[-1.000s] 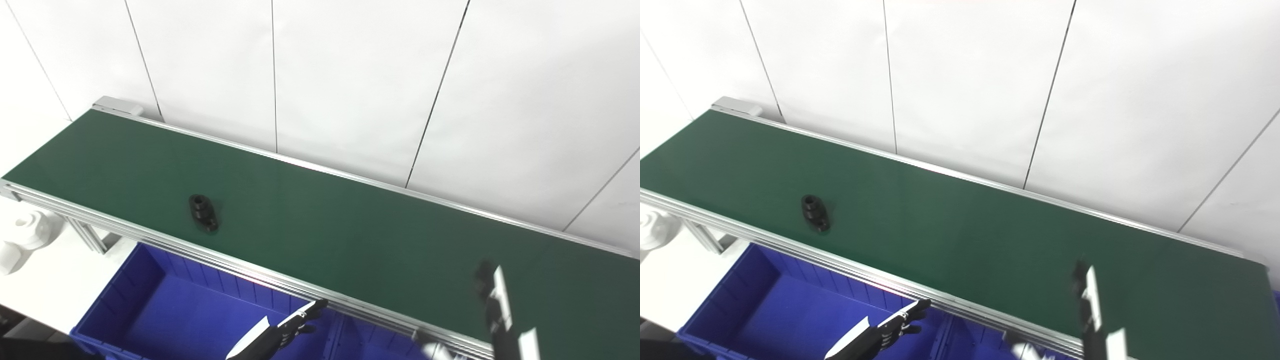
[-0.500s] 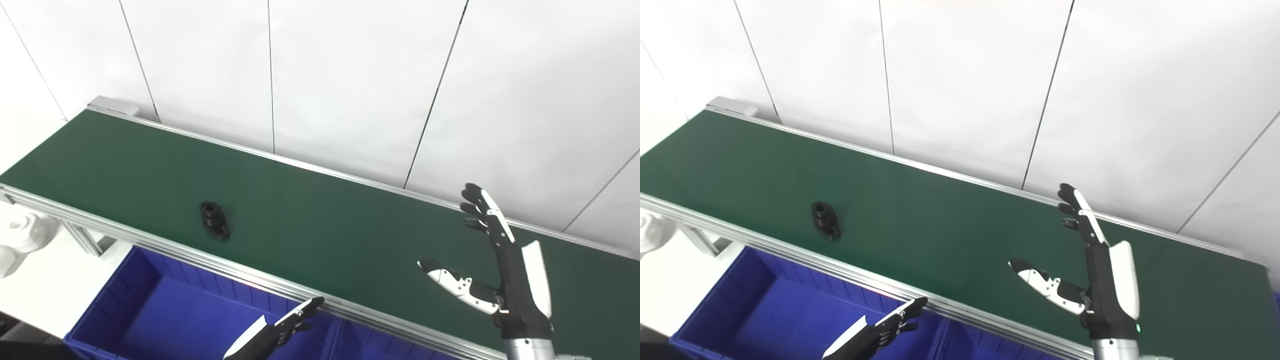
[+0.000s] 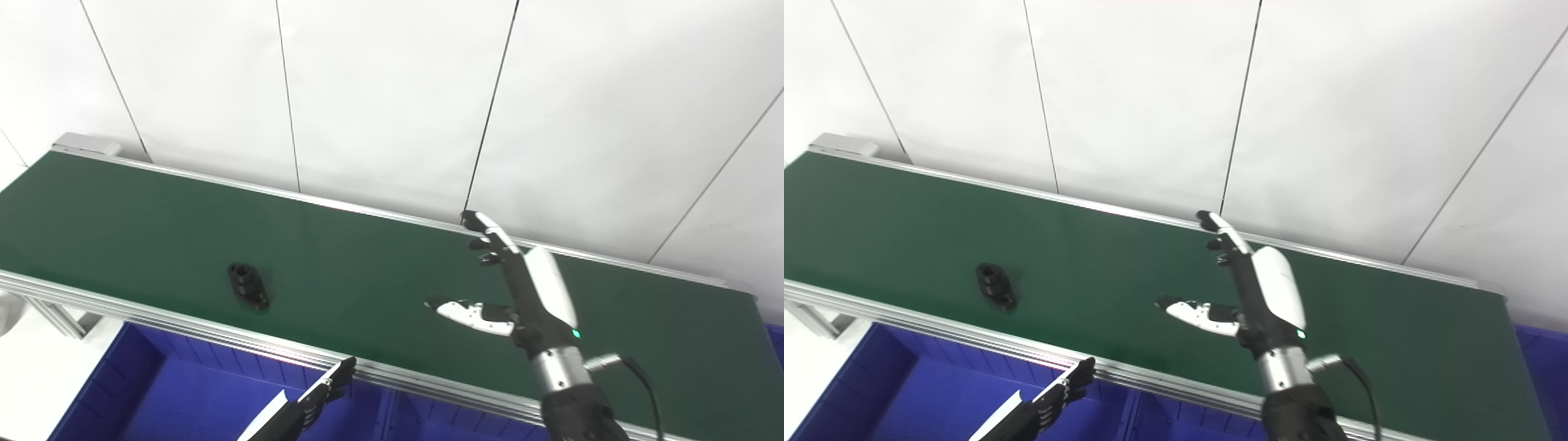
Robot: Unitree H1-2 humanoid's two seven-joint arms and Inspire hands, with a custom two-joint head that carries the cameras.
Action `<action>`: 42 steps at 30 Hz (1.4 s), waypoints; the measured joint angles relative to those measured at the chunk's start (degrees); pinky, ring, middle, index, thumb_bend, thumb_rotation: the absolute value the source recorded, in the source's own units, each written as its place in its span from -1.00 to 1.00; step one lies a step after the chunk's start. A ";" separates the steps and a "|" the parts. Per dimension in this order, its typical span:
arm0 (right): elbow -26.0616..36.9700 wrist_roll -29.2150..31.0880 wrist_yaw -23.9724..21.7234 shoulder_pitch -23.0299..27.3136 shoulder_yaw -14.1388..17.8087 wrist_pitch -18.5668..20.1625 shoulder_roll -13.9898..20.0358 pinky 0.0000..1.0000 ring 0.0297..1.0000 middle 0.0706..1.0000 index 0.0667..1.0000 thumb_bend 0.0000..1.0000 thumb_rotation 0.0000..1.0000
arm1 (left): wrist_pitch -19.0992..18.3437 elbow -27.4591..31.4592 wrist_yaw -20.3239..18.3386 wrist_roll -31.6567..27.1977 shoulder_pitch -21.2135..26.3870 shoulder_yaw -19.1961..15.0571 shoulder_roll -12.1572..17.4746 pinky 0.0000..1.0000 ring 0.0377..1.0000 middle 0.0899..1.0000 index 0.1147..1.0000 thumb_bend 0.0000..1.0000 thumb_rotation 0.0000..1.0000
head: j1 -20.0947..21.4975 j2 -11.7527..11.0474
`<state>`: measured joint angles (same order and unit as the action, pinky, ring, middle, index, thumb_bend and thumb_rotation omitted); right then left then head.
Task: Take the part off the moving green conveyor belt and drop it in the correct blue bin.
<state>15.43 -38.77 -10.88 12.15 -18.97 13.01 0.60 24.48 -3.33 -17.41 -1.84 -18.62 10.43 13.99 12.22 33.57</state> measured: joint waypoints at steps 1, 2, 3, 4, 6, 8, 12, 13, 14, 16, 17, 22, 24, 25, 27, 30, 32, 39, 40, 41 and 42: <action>-0.52 -0.71 -0.24 0.60 -0.46 0.73 -0.29 0.45 0.62 0.71 0.77 0.52 -0.38 | 0.00 -0.01 -0.47 -0.56 -0.06 -0.21 0.08 1.00 1.00 1.00 1.00 0.44 -0.05 | 0.61 0.35; -1.19 -1.15 -0.55 1.25 -0.71 1.29 -0.55 0.46 0.63 0.71 0.78 0.52 -0.38 | 0.00 -0.01 -0.86 -0.61 -0.04 -0.42 0.19 1.00 1.00 1.00 1.00 0.42 -0.03 | 0.62 0.35; -2.09 -1.50 -0.93 2.14 -0.97 2.12 -0.77 0.46 0.63 0.71 0.78 0.52 -0.38 | 0.00 -0.01 -1.18 -0.85 0.01 -0.53 0.35 1.00 1.00 1.00 1.00 0.42 -0.02 | 0.96 0.53; -2.75 -1.86 -1.15 2.78 -1.23 2.59 -0.82 0.46 0.62 0.69 0.78 0.52 -0.36 | 0.00 -0.02 -1.40 -0.97 0.05 -0.70 0.45 1.00 1.00 1.00 1.00 0.39 -0.01 | 0.79 0.61; -4.66 -2.44 -1.61 4.20 -1.86 3.31 -0.82 0.44 0.61 0.68 0.78 0.52 -0.34 | 0.00 -0.05 -1.85 -1.20 0.04 -1.21 0.51 1.00 1.00 1.00 1.00 0.39 -0.01 | 0.70 0.70; -6.27 -2.83 -2.16 5.59 -2.65 3.78 -0.82 0.44 0.61 0.68 0.77 0.51 -0.32 | 0.00 -0.11 -2.54 -1.56 0.04 -1.55 0.51 1.00 1.00 1.00 1.00 0.40 0.01 | 0.18 0.70; -8.04 -3.34 -2.75 7.51 -4.20 4.09 -1.01 0.43 0.59 0.66 0.75 0.52 -0.29 | 0.00 -0.12 -3.05 -1.53 -0.02 -1.79 0.45 1.00 1.00 1.00 1.00 0.41 0.03 | -0.44 0.70; -8.34 -3.39 -2.84 7.86 -4.48 4.10 -1.04 0.44 0.58 0.66 0.74 0.52 -0.29 | 0.00 -0.12 -3.12 -1.53 -0.07 -1.89 0.45 1.00 1.00 1.00 1.00 0.42 0.03 | -0.35 0.70; -9.24 -3.47 -3.04 8.52 -4.86 4.12 -1.11 0.43 0.57 0.66 0.73 0.51 -0.28 | 0.00 -0.12 -3.28 -1.53 -0.17 -2.04 0.44 1.00 1.00 1.00 1.00 0.41 0.03 | -0.35 0.70; -11.68 -3.54 -3.53 10.15 -5.43 4.26 -1.31 0.42 0.57 0.65 0.73 0.51 -0.28 | 0.00 -0.10 -3.37 -1.52 -0.22 -2.15 0.42 1.00 1.00 1.00 1.00 0.41 0.03 | -0.35 0.79; -12.54 -3.54 -3.69 10.71 -5.61 4.33 -1.46 0.43 0.57 0.65 0.74 0.50 -0.28 | 0.00 -0.09 -3.42 -1.52 -0.27 -2.17 0.40 1.00 1.00 1.00 1.00 0.41 0.03 | -0.35 0.79; -16.54 -3.61 -4.34 13.60 -7.19 4.57 -2.75 0.49 0.61 0.68 0.74 0.49 -0.27 | 0.00 0.30 -3.74 -1.48 -1.02 -2.14 0.43 1.00 1.00 1.00 1.00 0.44 0.03 | 0.62 0.97; -17.67 -3.65 -4.35 14.51 -7.66 4.60 -3.31 0.50 0.61 0.69 0.74 0.51 -0.26 | 0.00 0.35 -3.75 -1.47 -1.15 -2.17 0.43 1.00 1.00 1.00 1.00 0.45 0.05 | 0.88 1.14; -18.21 -3.67 -4.33 14.83 -7.87 4.60 -3.58 0.48 0.60 0.68 0.74 0.51 -0.26 | 0.00 0.36 -3.78 -1.47 -1.17 -2.16 0.44 1.00 1.00 1.00 1.00 0.42 0.04 | 0.88 1.14; -20.02 -4.03 -3.77 15.45 -8.34 4.59 -4.24 0.45 0.58 0.67 0.73 0.51 -0.26 | 0.00 0.37 -4.04 -1.51 -1.20 -2.17 0.45 1.00 1.00 1.00 1.00 0.40 0.00 | 1.05 1.23; -22.69 -4.42 -2.91 15.66 -8.97 4.58 -4.77 0.43 0.57 0.66 0.72 0.51 -0.28 | 0.00 0.39 -4.71 -1.54 -1.15 -2.17 0.43 1.00 1.00 1.00 1.00 0.39 -0.02 | 0.97 1.32; -24.31 -4.52 -1.97 15.82 -9.17 4.57 -4.92 0.41 0.55 0.64 0.70 0.51 -0.29 | 0.00 0.37 -4.95 -1.69 -1.15 -2.17 0.40 1.00 1.00 1.00 1.00 0.39 0.00 | 0.88 1.23; -30.48 -4.51 0.32 18.03 -9.82 4.54 -5.01 0.45 0.56 0.62 0.70 0.48 -0.27 | 0.00 0.33 -5.07 -1.66 -0.83 -2.52 -0.51 1.00 1.00 1.00 1.00 0.40 0.03 | 0.62 1.05; -31.47 -4.51 0.36 18.43 -10.01 4.54 -5.01 0.46 0.56 0.61 0.70 0.48 -0.28 | 0.00 0.31 -5.07 -1.64 -0.78 -2.53 -0.62 1.00 1.00 1.00 1.00 0.42 0.03 | 0.53 1.05; -32.22 -4.51 0.35 18.80 -10.21 4.54 -5.01 0.46 0.55 0.61 0.70 0.47 -0.29 | 0.00 0.29 -5.07 -1.65 -0.73 -2.53 -0.71 1.00 1.00 1.00 1.00 0.42 0.03 | 0.53 1.05; -32.97 -4.51 0.40 19.07 -10.31 4.54 -5.01 0.46 0.55 0.60 0.70 0.47 -0.31 | 0.00 0.25 -5.10 -1.65 -0.68 -2.55 -0.80 1.00 1.00 1.00 1.00 0.43 0.04 | 0.35 1.14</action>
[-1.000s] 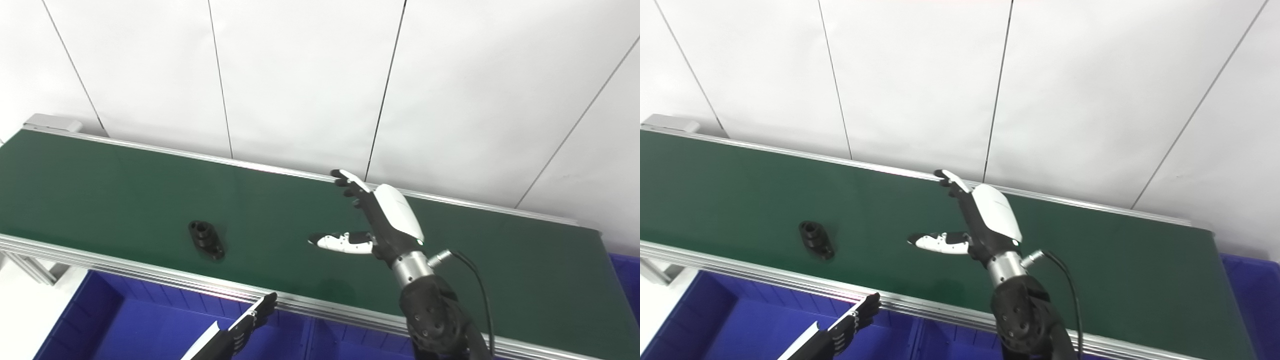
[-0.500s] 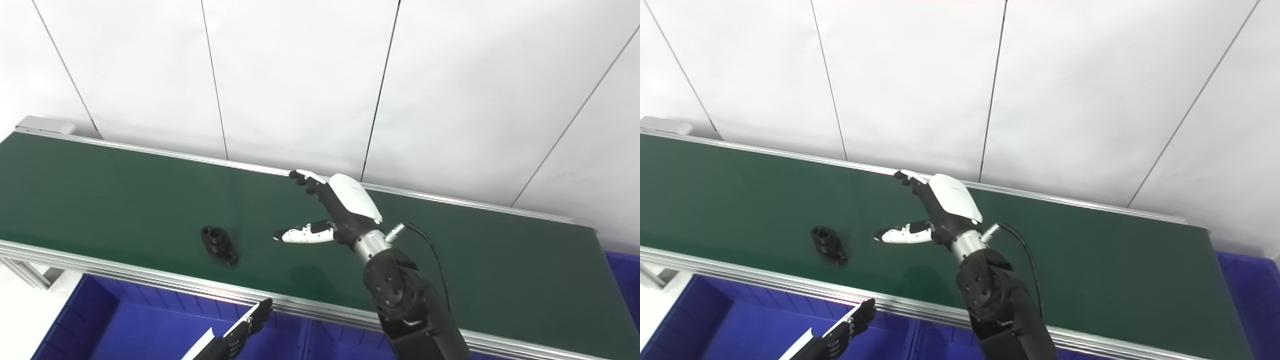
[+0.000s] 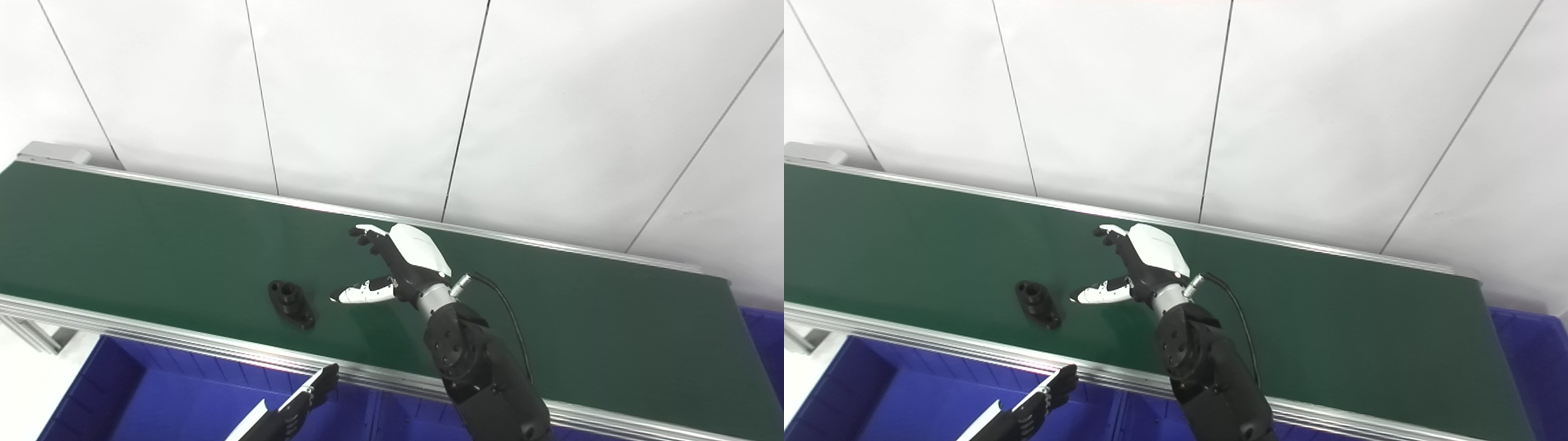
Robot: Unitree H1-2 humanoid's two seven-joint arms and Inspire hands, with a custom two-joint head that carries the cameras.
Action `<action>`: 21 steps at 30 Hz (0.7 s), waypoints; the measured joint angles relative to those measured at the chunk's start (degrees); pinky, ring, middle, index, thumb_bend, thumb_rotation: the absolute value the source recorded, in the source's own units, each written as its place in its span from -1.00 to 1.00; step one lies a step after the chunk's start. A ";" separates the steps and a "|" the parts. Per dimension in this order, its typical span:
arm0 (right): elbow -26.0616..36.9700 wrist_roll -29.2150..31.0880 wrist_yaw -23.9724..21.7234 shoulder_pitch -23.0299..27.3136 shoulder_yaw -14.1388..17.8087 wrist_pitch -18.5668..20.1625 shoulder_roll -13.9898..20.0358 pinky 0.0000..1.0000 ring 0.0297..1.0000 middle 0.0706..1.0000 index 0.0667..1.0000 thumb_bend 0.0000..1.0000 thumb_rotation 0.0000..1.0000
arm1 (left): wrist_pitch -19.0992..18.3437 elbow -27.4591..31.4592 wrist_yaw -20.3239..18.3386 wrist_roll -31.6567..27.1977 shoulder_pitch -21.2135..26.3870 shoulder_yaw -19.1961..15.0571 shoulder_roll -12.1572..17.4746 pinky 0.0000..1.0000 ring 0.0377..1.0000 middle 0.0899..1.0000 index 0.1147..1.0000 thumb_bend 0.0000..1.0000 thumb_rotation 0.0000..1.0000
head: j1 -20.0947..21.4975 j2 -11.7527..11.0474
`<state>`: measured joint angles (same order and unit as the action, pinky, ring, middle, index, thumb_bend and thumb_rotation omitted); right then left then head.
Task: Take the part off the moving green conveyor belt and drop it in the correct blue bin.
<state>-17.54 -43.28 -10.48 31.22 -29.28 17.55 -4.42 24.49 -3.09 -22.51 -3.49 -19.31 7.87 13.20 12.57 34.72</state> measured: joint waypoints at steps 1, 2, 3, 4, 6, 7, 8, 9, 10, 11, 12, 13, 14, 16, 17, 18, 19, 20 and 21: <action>-0.80 0.00 0.04 0.38 -0.20 0.00 0.00 0.47 0.56 0.61 0.69 0.48 -0.33 | 0.00 -0.06 -0.03 0.00 0.02 -0.04 -0.09 1.00 1.00 1.00 1.00 0.44 0.05 | 0.00 0.00; -1.40 0.02 0.11 0.51 -0.23 0.00 0.00 0.47 0.56 0.61 0.69 0.48 -0.33 | 0.00 -0.09 -0.06 0.00 0.04 -0.07 -0.17 1.00 1.00 1.00 1.00 0.45 0.05 | 0.00 0.00; -2.08 0.04 0.26 0.64 -0.30 -0.01 0.00 0.48 0.57 0.61 0.69 0.48 -0.34 | 0.00 -0.11 -0.13 0.00 0.04 -0.11 -0.23 1.00 1.00 1.00 1.00 0.45 0.05 | -0.09 0.09; -2.84 0.09 0.34 0.79 -0.39 -0.02 0.00 0.48 0.57 0.62 0.69 0.47 -0.34 | 0.00 -0.13 -0.23 -0.01 0.04 -0.14 -0.24 1.00 1.00 1.00 1.00 0.45 0.05 | -0.09 0.09; -4.24 0.11 0.47 1.04 -0.62 -0.02 0.01 0.48 0.58 0.63 0.69 0.47 -0.33 | 0.00 -0.12 -0.32 -0.02 0.03 -0.22 -0.25 0.98 1.00 1.00 1.00 0.45 0.03 | -0.27 0.26; -5.06 0.10 0.70 1.28 -0.89 -0.02 0.01 0.48 0.58 0.63 0.69 0.46 -0.32 | 0.00 -0.12 -0.35 -0.03 0.04 -0.27 -0.28 0.96 1.00 1.00 1.00 0.45 0.04 | -0.53 0.53; -5.76 0.08 0.98 1.53 -1.19 -0.03 0.02 0.47 0.58 0.64 0.68 0.47 -0.31 | 0.00 -0.11 -0.36 -0.02 0.04 -0.33 -0.35 0.93 1.00 1.00 1.00 0.45 0.05 | -0.62 0.70; -6.36 0.04 1.11 1.85 -1.49 -0.03 0.01 0.47 0.58 0.64 0.68 0.47 -0.31 | 0.00 -0.11 -0.37 0.00 0.04 -0.34 -0.42 0.93 1.00 1.00 1.00 0.46 0.05 | -0.70 0.79; -6.94 0.00 1.30 2.15 -1.83 -0.03 0.02 0.46 0.58 0.64 0.68 0.47 -0.31 | 0.00 -0.11 -0.37 0.03 0.04 -0.34 -0.52 0.93 1.00 1.00 1.00 0.46 0.06 | -0.70 0.79; -7.08 -0.02 1.50 2.27 -2.09 -0.04 0.03 0.46 0.57 0.63 0.67 0.48 -0.31 | 0.00 -0.11 -0.38 0.15 0.03 -0.33 -0.62 0.93 1.00 1.00 1.00 0.46 0.06 | -0.97 1.31; -7.34 -0.03 1.79 2.50 -2.44 -0.06 0.02 0.45 0.57 0.63 0.67 0.48 -0.31 | 0.00 -0.11 -0.39 0.17 0.01 -0.31 -0.67 0.93 1.00 1.00 1.00 0.46 0.06 | -0.97 1.32; -7.78 -0.04 2.10 2.73 -2.71 -0.10 -0.02 0.44 0.56 0.62 0.67 0.48 -0.30 | 0.00 -0.10 -0.41 0.18 0.01 -0.27 -0.73 0.93 1.00 1.00 1.00 0.47 0.06 | -0.97 1.32; -8.49 -0.06 2.22 3.02 -3.02 -0.11 -0.03 0.44 0.55 0.61 0.67 0.48 -0.30 | 0.00 -0.06 -0.43 0.18 0.01 -0.26 -0.77 0.92 1.00 1.00 1.00 0.48 0.05 | -1.23 1.49; -8.97 -0.06 2.23 3.14 -3.52 -0.11 -0.02 0.45 0.56 0.62 0.68 0.49 -0.30 | 0.00 0.03 -0.42 0.24 -0.09 -0.23 -0.77 0.92 1.00 1.00 1.00 0.49 0.06 | -1.50 1.93; -9.01 -0.06 2.23 3.13 -3.81 -0.11 -0.03 0.45 0.57 0.63 0.67 0.50 -0.31 | 0.00 0.06 -0.41 0.29 -0.15 -0.23 -0.77 0.91 1.00 1.00 1.00 0.49 0.05 | -1.50 1.93; -9.06 -0.05 2.23 3.13 -4.04 -0.11 -0.03 0.45 0.57 0.63 0.67 0.51 -0.31 | 0.00 0.09 -0.41 0.29 -0.18 -0.22 -0.77 0.91 1.00 1.00 1.00 0.49 0.05 | -1.58 2.20; -9.18 -0.06 2.25 3.13 -4.28 -0.11 -0.03 0.44 0.56 0.62 0.66 0.51 -0.31 | 0.00 0.14 -0.41 0.29 -0.19 -0.22 -0.78 0.90 1.00 1.00 1.00 0.49 0.06 | -1.76 2.46; -9.34 -0.07 2.30 3.13 -4.60 -0.11 -0.03 0.42 0.55 0.61 0.65 0.52 -0.31 | 0.00 0.19 -0.41 0.30 -0.20 -0.22 -0.77 0.91 1.00 1.00 1.00 0.49 0.07 | -1.76 2.46; -9.52 -0.12 2.35 3.11 -4.97 -0.11 -0.03 0.42 0.55 0.61 0.64 0.53 -0.32 | 0.00 0.25 -0.40 0.31 -0.21 -0.22 -0.77 0.90 1.00 1.00 1.00 0.49 0.07 | -2.11 2.98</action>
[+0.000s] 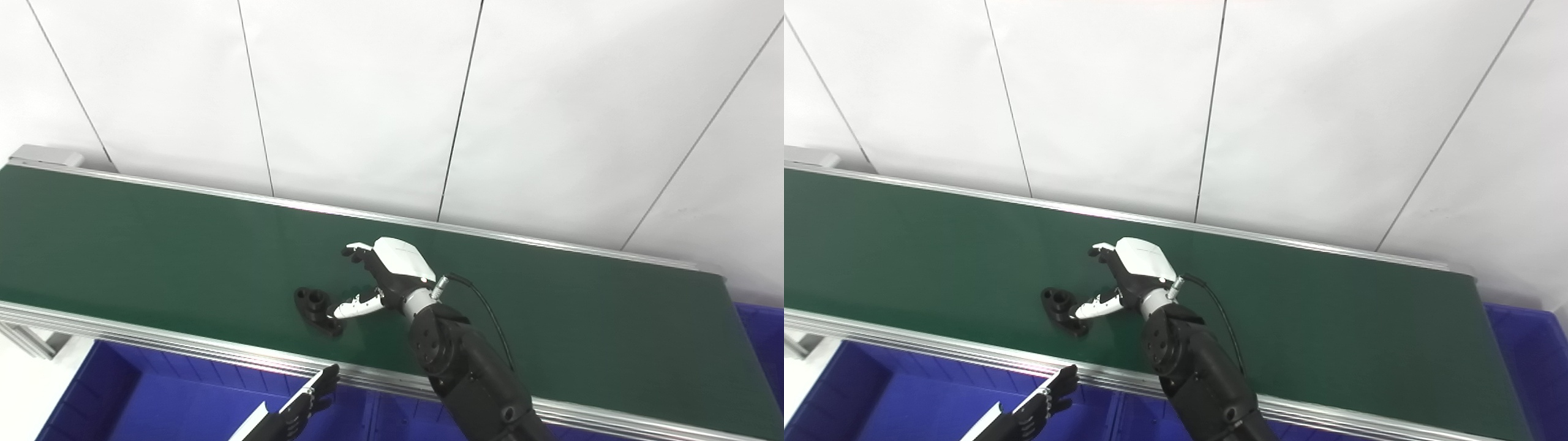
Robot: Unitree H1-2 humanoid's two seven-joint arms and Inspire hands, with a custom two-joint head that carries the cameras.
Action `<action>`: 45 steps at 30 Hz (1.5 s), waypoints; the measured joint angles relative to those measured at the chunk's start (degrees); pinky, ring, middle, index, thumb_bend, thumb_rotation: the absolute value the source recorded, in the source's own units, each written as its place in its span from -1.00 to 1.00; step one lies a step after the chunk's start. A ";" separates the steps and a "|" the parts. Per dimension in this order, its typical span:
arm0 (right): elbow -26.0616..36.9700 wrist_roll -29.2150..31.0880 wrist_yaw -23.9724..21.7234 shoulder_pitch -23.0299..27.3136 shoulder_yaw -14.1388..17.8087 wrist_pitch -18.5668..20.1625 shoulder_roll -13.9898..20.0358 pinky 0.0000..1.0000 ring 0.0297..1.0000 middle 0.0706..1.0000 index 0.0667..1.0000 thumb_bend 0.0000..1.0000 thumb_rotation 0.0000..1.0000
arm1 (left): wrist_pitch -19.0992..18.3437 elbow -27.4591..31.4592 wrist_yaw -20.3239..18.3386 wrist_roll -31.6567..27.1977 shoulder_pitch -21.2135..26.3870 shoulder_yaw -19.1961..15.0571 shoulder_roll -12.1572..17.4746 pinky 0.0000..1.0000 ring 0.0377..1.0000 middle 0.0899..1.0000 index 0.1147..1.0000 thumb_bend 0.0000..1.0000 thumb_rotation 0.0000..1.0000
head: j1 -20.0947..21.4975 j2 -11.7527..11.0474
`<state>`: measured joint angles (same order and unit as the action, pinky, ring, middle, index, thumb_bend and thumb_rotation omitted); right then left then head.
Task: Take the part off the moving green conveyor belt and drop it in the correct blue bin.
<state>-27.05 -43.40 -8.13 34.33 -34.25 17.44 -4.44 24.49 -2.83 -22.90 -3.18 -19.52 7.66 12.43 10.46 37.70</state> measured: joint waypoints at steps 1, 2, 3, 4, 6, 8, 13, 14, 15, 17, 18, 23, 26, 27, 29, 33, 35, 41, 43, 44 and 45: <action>-0.30 -0.12 0.16 -0.02 -0.47 -0.01 0.00 0.42 0.55 0.61 0.64 0.53 -0.32 | 0.00 0.11 0.01 0.12 -0.01 0.01 -0.01 0.90 1.00 1.00 1.00 0.50 0.07 | -0.26 0.18; -0.56 -0.19 0.19 -0.09 -0.84 -0.02 0.00 0.43 0.55 0.61 0.64 0.53 -0.32 | 0.00 0.24 0.03 0.29 -0.01 0.04 -0.02 0.90 1.00 1.00 1.00 0.49 0.06 | -0.27 0.18; -0.66 -0.22 0.22 -0.27 -1.10 -0.03 0.00 0.43 0.55 0.61 0.64 0.53 -0.32 | 0.00 0.44 0.04 0.48 -0.01 0.07 -0.05 0.90 1.00 1.00 1.00 0.49 0.05 | -0.27 0.18; -0.66 -0.26 0.22 -0.49 -1.30 -0.03 0.00 0.44 0.55 0.61 0.64 0.51 -0.31 | 0.00 0.67 0.04 0.53 -0.03 0.08 -0.11 0.90 1.00 1.00 1.00 0.47 0.03 | -0.62 0.53; -0.63 -0.48 0.14 -0.76 -2.10 -0.03 0.19 0.41 0.53 0.58 0.64 0.50 -0.31 | 0.00 1.57 0.09 0.53 -0.08 0.04 -0.39 0.89 1.00 1.00 0.97 0.46 0.02 | -0.79 0.88; -0.56 -0.73 0.12 -1.15 -2.84 -0.03 0.40 0.35 0.47 0.52 0.60 0.51 -0.32 | 0.01 2.26 0.28 0.54 -0.03 0.00 -0.95 0.88 1.00 1.00 0.97 0.47 0.01 | -0.88 1.15; -0.24 -1.94 1.08 -1.50 -4.44 -0.41 1.54 0.31 0.42 0.47 0.55 0.51 -0.37 | 0.01 2.37 0.60 0.55 -0.01 0.00 -1.50 0.90 1.00 1.00 0.98 0.47 0.00 | -0.97 1.41; -0.24 -2.32 1.26 -1.50 -4.87 -0.69 1.85 0.30 0.41 0.46 0.54 0.50 -0.39 | 0.01 2.37 0.62 0.55 -0.02 -0.01 -1.47 0.91 1.00 1.00 0.98 0.47 0.00 | -0.88 1.59; -0.19 -2.55 1.26 -1.52 -5.16 -0.86 2.09 0.18 0.31 0.38 0.50 0.38 -0.75 | 0.01 2.38 0.62 0.54 -0.01 0.00 -1.48 0.91 1.00 1.00 0.99 0.48 0.00 | -0.88 1.67; 0.32 -2.91 1.15 -1.70 -5.51 -0.87 2.51 -0.09 0.03 0.08 0.24 0.19 -0.94 | 0.01 2.58 0.63 0.54 -0.01 0.08 -1.49 0.91 1.00 1.00 0.99 0.48 -0.01 | -0.88 1.68; 0.66 -2.92 1.08 -1.83 -5.60 -0.96 2.81 -0.29 -0.17 -0.10 0.09 0.10 -0.97 | 0.01 2.90 0.63 0.54 -0.02 0.11 -1.49 0.90 1.00 1.00 0.99 0.48 -0.02 | -0.88 1.59; 1.58 -3.37 0.75 -2.28 -6.94 -1.35 3.76 -0.55 -0.39 -0.26 -0.04 0.04 -1.00 | 0.02 3.92 0.70 0.53 -0.01 0.15 -1.50 0.90 1.00 1.00 0.99 0.48 -0.02 | -0.44 1.76; 2.47 -4.78 -0.23 -2.37 -8.19 -1.36 4.31 -0.57 -0.42 -0.28 -0.04 0.04 -1.00 | 0.02 3.95 0.73 0.54 -0.05 0.15 -1.49 0.89 1.00 1.00 1.00 0.48 -0.01 | -0.27 1.94; 2.72 -5.06 -0.50 -2.34 -8.36 -1.36 4.62 -0.61 -0.47 -0.30 -0.05 0.04 -1.00 | 0.02 3.98 0.76 0.54 -0.06 0.14 -1.48 0.89 1.00 1.00 1.00 0.48 -0.01 | -0.09 1.94; 3.09 -5.44 -0.64 -2.23 -8.67 -1.55 5.28 -0.61 -0.46 -0.29 -0.05 0.04 -1.00 | 0.02 4.05 0.77 0.54 -0.09 0.14 -1.47 0.89 1.00 1.00 1.00 0.48 -0.01 | -0.09 1.94; 3.24 -5.85 -1.04 -1.83 -8.76 -1.99 6.09 -0.59 -0.43 -0.28 -0.05 0.04 -1.00 | 0.02 4.22 0.77 0.52 -0.09 0.14 -1.47 0.88 1.00 1.00 0.99 0.48 -0.01 | 0.26 2.29; 3.36 -5.95 -1.22 -1.77 -8.74 -2.07 6.39 -0.58 -0.41 -0.28 -0.05 0.04 -1.00 | 0.02 4.44 0.78 0.50 -0.16 0.15 -1.47 0.88 1.00 1.00 0.99 0.48 -0.01 | 0.35 2.38; 3.48 -6.14 -0.80 -1.82 -8.65 -2.66 7.05 -0.63 -0.50 -0.28 -0.06 0.05 -1.00 | 0.02 4.82 0.78 0.41 -0.23 0.12 -1.46 0.85 1.00 1.00 0.98 0.51 0.02 | 0.61 2.55; 3.69 -6.18 -0.37 -2.10 -8.57 -2.72 7.10 -0.62 -0.50 -0.29 -0.05 0.04 -1.00 | 0.02 4.82 0.78 0.41 -0.24 0.12 -1.46 0.85 1.00 1.00 0.98 0.51 0.02 | 0.70 2.55; 3.97 -6.17 -0.21 -2.42 -8.48 -2.72 7.10 -0.61 -0.49 -0.29 -0.05 0.04 -1.00 | 0.02 4.82 0.78 0.40 -0.24 0.12 -1.46 0.85 1.00 1.00 0.98 0.51 0.02 | 0.61 2.64; 4.54 -6.16 -0.20 -2.88 -8.37 -2.73 7.12 -0.61 -0.49 -0.29 -0.05 0.04 -1.00 | 0.02 4.82 0.79 0.39 -0.26 0.12 -1.46 0.86 1.00 1.00 0.98 0.51 0.02 | 0.61 2.64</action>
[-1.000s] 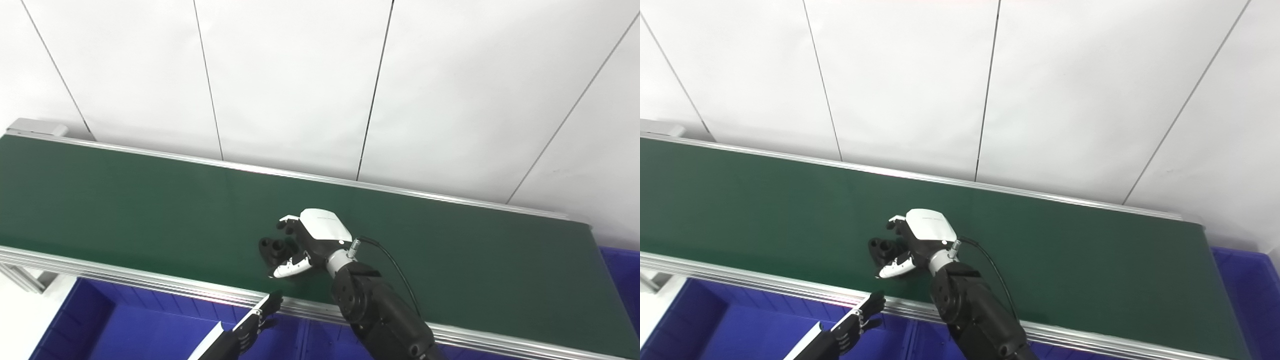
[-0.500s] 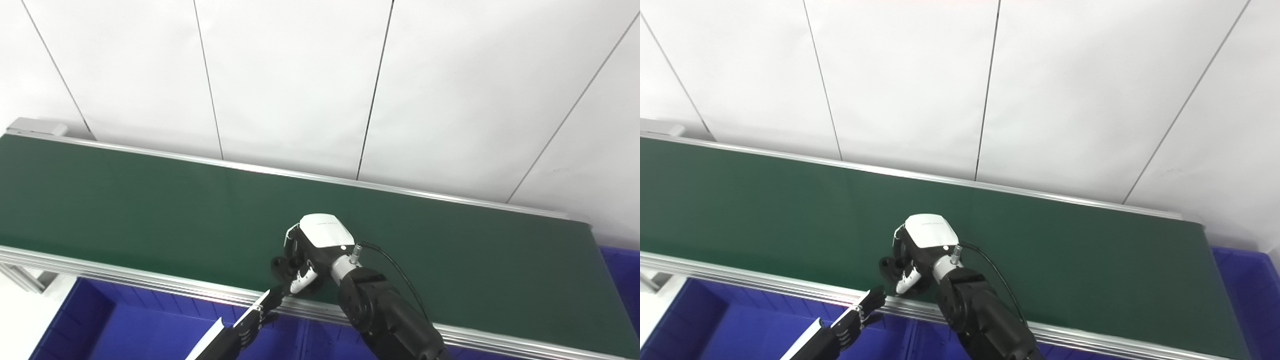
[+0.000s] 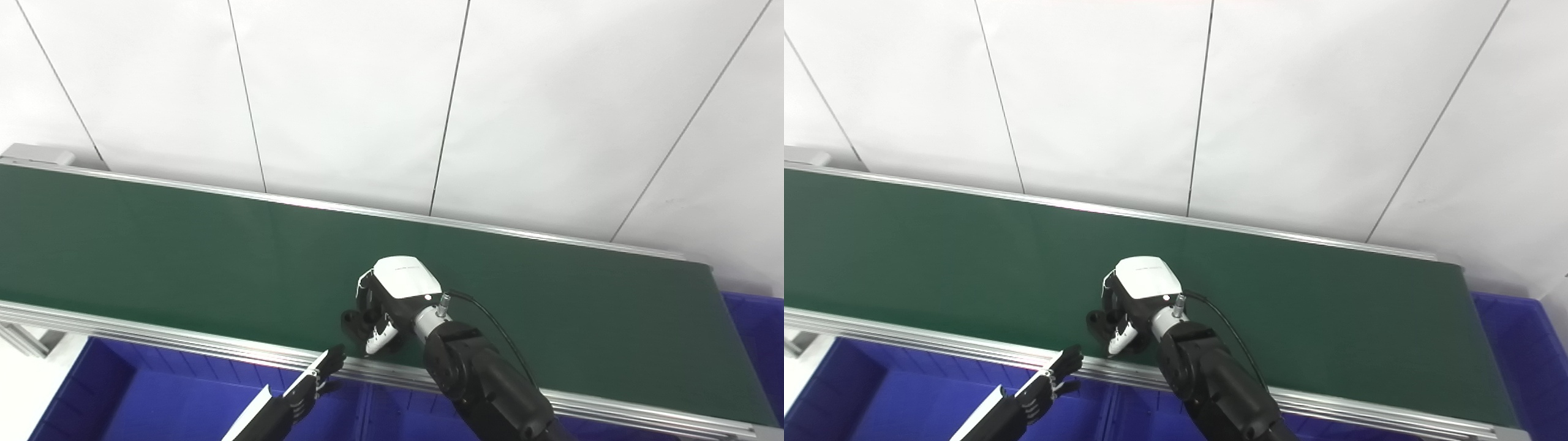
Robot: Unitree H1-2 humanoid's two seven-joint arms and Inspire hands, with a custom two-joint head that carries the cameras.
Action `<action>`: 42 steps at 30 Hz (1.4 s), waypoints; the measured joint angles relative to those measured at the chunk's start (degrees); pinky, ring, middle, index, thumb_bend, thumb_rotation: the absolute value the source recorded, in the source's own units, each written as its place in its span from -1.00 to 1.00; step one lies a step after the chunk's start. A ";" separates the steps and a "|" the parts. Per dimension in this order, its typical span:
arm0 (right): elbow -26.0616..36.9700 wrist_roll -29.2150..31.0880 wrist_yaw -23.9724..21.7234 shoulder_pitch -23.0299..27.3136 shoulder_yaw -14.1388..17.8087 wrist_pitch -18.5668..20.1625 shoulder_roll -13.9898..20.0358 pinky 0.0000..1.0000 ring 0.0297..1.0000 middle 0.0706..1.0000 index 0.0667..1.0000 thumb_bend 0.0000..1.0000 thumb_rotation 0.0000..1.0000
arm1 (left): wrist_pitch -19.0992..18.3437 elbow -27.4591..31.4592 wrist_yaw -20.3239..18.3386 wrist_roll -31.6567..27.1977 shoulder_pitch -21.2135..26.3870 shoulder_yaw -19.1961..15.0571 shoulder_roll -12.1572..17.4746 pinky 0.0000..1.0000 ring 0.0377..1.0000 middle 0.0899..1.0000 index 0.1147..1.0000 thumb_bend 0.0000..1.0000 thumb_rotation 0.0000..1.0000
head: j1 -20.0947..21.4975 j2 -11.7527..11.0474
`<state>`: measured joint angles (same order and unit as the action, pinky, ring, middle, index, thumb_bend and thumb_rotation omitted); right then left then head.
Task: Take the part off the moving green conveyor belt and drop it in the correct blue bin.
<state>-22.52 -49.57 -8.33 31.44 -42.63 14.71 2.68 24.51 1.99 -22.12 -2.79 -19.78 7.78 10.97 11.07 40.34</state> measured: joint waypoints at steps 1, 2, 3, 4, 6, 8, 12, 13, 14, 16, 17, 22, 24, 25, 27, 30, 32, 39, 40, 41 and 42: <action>0.64 0.04 0.01 -0.56 0.02 -0.06 0.01 -0.65 -0.55 -0.30 -0.06 0.04 -1.00 | 0.00 0.00 0.01 -0.01 -0.03 -0.01 0.00 0.85 1.00 1.00 0.98 0.51 0.02 | 0.00 0.00; 1.19 0.05 0.04 -1.05 0.04 -0.15 0.01 -0.69 -0.59 -0.31 -0.07 0.04 -1.00 | 0.00 0.00 0.01 -0.01 -0.03 -0.02 0.00 0.85 1.00 1.00 0.98 0.51 0.03 | 0.00 0.09; 2.21 0.05 -0.02 -1.71 0.16 -0.20 0.05 -0.70 -0.61 -0.31 -0.08 0.04 -1.00 | 0.00 0.00 0.01 -0.01 -0.01 -0.02 0.00 0.85 1.00 1.00 0.98 0.51 0.02 | 0.17 0.09; 3.65 0.05 0.00 -2.62 0.38 -0.20 0.19 -0.69 -0.62 -0.23 -0.10 0.05 -1.00 | 0.00 0.01 0.05 -0.01 0.00 -0.05 -0.01 0.85 1.00 1.00 0.97 0.51 0.02 | 0.18 0.09; 7.83 0.04 -0.22 -4.23 1.03 -0.19 0.55 -0.69 -0.61 -0.18 -0.10 0.05 -1.00 | 0.00 0.01 0.13 -0.01 -0.06 -0.15 0.02 0.86 1.00 1.00 0.97 0.51 0.02 | 0.26 0.17; 13.05 -0.03 -1.47 -5.46 2.23 0.05 1.07 -0.64 -0.53 -0.14 -0.10 0.06 -1.00 | 0.00 0.01 0.16 -0.14 -0.04 -0.20 0.03 0.86 1.00 1.00 0.97 0.52 0.02 | 0.18 0.18; 21.22 -1.28 -4.50 -6.09 4.43 2.15 1.64 -0.49 -0.35 -0.24 -0.05 0.05 -1.00 | 0.00 0.04 0.16 -0.83 0.00 -0.23 0.15 0.88 1.00 1.00 0.97 0.49 -0.01 | 0.44 0.70; 23.83 -1.79 -6.10 -6.36 4.99 2.84 1.90 -0.49 -0.34 -0.24 -0.05 0.05 -1.00 | 0.00 0.08 0.16 -0.88 0.01 -0.25 0.18 0.88 1.00 1.00 0.97 0.50 -0.01 | 0.44 0.70; 25.92 -2.25 -7.51 -6.71 5.22 3.29 2.19 -0.48 -0.33 -0.24 -0.05 0.05 -1.00 | -0.01 0.15 0.16 -0.98 -0.03 -0.32 0.18 0.87 1.00 1.00 0.97 0.50 -0.01 | 0.44 0.70; 31.10 -3.62 -9.89 -8.37 5.75 5.12 2.60 -0.48 -0.33 -0.23 -0.06 0.05 -1.00 | -0.01 0.21 0.18 -1.45 -0.04 -0.46 0.20 0.89 1.00 1.00 0.97 0.50 0.00 | 0.44 0.88; 33.08 -4.12 -10.91 -9.34 6.15 5.58 2.67 -0.49 -0.33 -0.23 -0.06 0.04 -1.00 | -0.01 0.21 0.19 -1.61 -0.04 -0.56 0.21 0.89 1.00 1.00 0.97 0.50 0.00 | 0.44 1.05; 39.22 -6.14 -13.84 -14.29 8.02 6.41 3.92 -0.44 -0.29 -0.16 -0.08 0.05 -1.00 | -0.01 0.36 0.63 -2.23 -0.05 -0.93 0.20 0.97 1.00 1.00 0.95 0.51 -0.01 | 0.44 1.49; 41.30 -7.14 -14.66 -16.63 8.79 6.40 4.87 -0.42 -0.28 -0.17 -0.08 0.05 -1.00 | -0.01 0.59 0.98 -3.00 -0.17 -1.08 0.19 0.99 1.00 1.00 0.96 0.50 0.00 | 0.44 1.93; 42.59 -7.42 -14.78 -18.11 9.08 6.38 5.55 -0.37 -0.24 -0.16 -0.08 0.05 -1.00 | -0.01 0.78 1.11 -3.37 -0.26 -1.15 0.19 0.99 1.00 1.00 0.97 0.50 0.00 | 0.44 2.02; 44.28 -7.91 -14.92 -21.47 9.63 6.35 6.96 -0.37 -0.25 -0.20 -0.06 0.05 -1.00 | -0.01 0.97 1.21 -3.89 -0.46 -1.39 0.18 0.96 1.00 1.00 0.98 0.49 0.01 | 0.44 2.46; 44.84 -8.24 -15.12 -26.31 10.24 6.33 8.71 -0.44 -0.31 -0.19 -0.02 0.03 -1.00 | -0.01 0.97 1.20 -4.39 -0.90 -1.94 0.06 0.95 1.00 1.00 0.99 0.46 0.01 | 0.44 3.16; 45.68 -8.09 -14.92 -29.59 10.91 6.27 9.54 -0.44 -0.30 -0.12 -0.01 0.02 -1.00 | 0.00 0.98 1.09 -4.63 -0.85 -2.22 0.01 0.95 1.00 1.00 1.00 0.45 0.01 | 0.61 3.51; 46.86 -8.05 -13.66 -40.24 11.37 5.95 10.88 -0.31 -0.20 0.02 -0.10 0.02 -1.00 | 0.00 1.02 0.62 -6.18 -0.78 -2.45 0.16 0.92 1.00 1.00 1.00 0.46 0.01 | 1.23 5.44; 46.63 -8.29 -13.39 -41.13 11.36 5.89 10.94 -0.40 -0.27 -0.05 -0.04 0.02 -1.00 | 0.00 1.02 0.62 -6.19 -0.78 -2.46 0.19 0.92 1.00 1.00 0.99 0.46 0.01 | 1.23 5.45; 46.03 -8.56 -13.01 -41.88 11.35 5.84 10.94 -0.49 -0.33 -0.12 -0.01 0.01 -1.00 | 0.00 1.04 0.62 -6.19 -0.77 -2.48 0.26 0.91 1.00 1.00 0.99 0.46 0.01 | 1.23 5.45; 45.20 -8.94 -12.46 -42.42 11.27 5.79 10.94 -0.55 -0.30 -0.10 -0.05 0.02 -1.00 | 0.00 1.05 0.61 -6.20 -0.77 -2.50 0.35 0.91 1.00 1.00 0.99 0.45 0.00 | 1.32 5.80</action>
<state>22.69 -58.51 -20.79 -10.98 -31.35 20.50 13.62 24.51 3.04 -21.50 -8.99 -20.55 5.28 11.31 12.39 46.14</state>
